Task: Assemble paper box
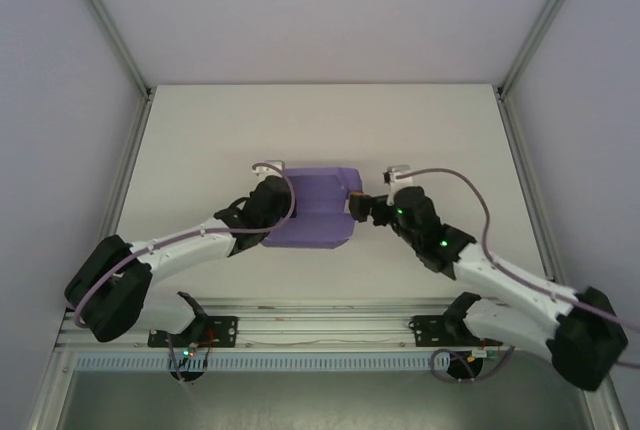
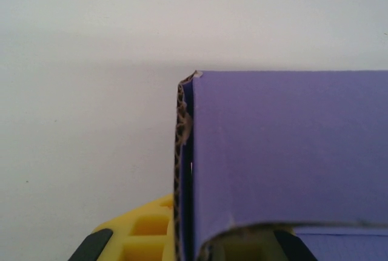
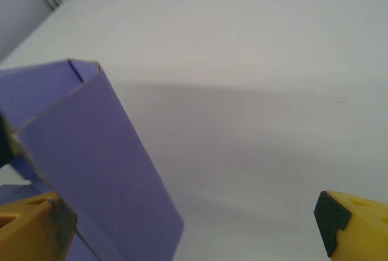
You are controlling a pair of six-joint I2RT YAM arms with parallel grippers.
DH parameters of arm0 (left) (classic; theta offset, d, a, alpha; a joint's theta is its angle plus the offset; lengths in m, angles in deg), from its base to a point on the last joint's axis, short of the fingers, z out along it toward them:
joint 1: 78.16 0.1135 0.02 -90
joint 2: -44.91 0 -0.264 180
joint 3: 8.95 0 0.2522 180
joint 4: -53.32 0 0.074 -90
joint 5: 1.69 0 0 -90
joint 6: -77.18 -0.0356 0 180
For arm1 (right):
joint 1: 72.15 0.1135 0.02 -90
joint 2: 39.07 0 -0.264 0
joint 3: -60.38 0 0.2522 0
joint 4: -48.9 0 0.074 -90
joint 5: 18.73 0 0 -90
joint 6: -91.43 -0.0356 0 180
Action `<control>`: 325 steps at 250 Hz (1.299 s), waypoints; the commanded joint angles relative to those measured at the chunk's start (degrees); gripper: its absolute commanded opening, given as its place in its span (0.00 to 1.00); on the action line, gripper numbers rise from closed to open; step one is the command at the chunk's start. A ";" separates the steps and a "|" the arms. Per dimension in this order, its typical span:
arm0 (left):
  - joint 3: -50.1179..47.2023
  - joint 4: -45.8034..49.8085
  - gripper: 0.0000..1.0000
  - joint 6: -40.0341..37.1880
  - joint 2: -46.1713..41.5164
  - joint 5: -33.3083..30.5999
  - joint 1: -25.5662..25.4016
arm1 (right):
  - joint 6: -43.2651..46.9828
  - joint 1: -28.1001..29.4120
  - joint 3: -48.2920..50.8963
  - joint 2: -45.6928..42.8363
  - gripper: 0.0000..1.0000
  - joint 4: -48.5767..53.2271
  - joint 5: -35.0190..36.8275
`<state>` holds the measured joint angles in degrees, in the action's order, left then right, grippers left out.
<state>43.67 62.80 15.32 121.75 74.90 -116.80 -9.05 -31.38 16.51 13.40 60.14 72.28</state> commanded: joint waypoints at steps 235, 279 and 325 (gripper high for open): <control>-1.37 -4.35 0.00 -4.78 -0.38 3.32 -0.48 | 15.19 -13.30 -8.12 11.51 0.43 5.15 -48.56; -1.19 -4.43 0.00 -5.05 -0.27 4.00 -0.48 | 16.37 -9.76 -9.34 13.28 0.42 3.53 -42.76; -1.32 -4.48 0.00 -4.54 -0.54 3.90 -0.57 | 13.93 -5.66 -12.96 18.85 0.43 1.13 -29.13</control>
<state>40.76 58.72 10.71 121.16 78.83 -116.80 5.75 -39.29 7.11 29.77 65.54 32.04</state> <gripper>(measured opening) 0.093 0.431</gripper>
